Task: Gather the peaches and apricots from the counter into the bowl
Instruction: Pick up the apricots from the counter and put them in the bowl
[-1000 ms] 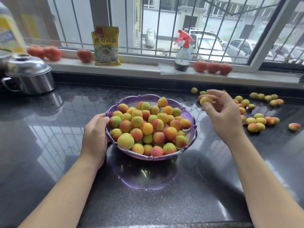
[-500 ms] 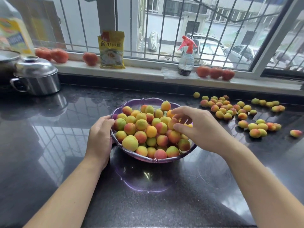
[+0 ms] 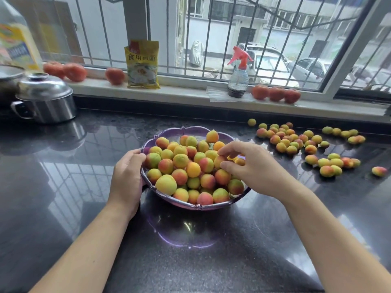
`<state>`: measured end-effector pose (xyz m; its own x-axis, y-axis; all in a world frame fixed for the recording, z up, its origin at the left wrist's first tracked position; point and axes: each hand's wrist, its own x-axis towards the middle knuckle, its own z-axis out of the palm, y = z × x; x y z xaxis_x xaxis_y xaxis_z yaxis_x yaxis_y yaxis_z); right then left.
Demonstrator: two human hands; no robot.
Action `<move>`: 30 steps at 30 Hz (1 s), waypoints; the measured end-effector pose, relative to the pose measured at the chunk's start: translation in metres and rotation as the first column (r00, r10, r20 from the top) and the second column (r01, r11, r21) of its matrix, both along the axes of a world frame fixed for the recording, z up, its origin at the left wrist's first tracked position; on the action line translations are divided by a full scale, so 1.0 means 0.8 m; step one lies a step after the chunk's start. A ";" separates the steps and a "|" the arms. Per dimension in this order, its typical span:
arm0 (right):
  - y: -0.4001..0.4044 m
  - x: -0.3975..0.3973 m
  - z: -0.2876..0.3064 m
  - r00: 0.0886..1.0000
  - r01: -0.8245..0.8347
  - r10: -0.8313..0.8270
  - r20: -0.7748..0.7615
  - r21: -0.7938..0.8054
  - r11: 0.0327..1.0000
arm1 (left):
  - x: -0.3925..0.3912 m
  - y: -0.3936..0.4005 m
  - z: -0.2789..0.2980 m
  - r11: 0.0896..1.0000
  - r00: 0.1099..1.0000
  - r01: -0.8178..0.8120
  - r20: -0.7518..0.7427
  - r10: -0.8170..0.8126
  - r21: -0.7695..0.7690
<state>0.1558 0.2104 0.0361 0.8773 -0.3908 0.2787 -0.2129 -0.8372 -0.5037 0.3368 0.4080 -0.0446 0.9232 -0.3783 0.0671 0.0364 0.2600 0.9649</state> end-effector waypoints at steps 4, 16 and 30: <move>-0.008 -0.003 -0.001 0.997 0.000 -0.010 0.082 0.124 0.992 | -0.002 -0.002 0.001 1.000 1.000 -0.010 -0.005 0.009 -0.024; -0.181 -0.008 -0.100 0.673 0.737 -0.722 0.162 -0.233 0.634 | -0.003 -0.004 0.001 0.999 0.999 -0.051 0.017 0.051 0.013; -0.207 0.000 -0.100 0.626 0.755 -0.776 0.084 -0.316 0.575 | -0.002 -0.003 -0.001 0.999 1.000 -0.017 0.007 0.017 -0.030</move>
<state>0.1559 0.0445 -0.0442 0.3087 -0.8324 0.4602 -0.8643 -0.4475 -0.2297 0.3353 0.4058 -0.0457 0.9289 -0.3606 0.0848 0.0251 0.2897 0.9568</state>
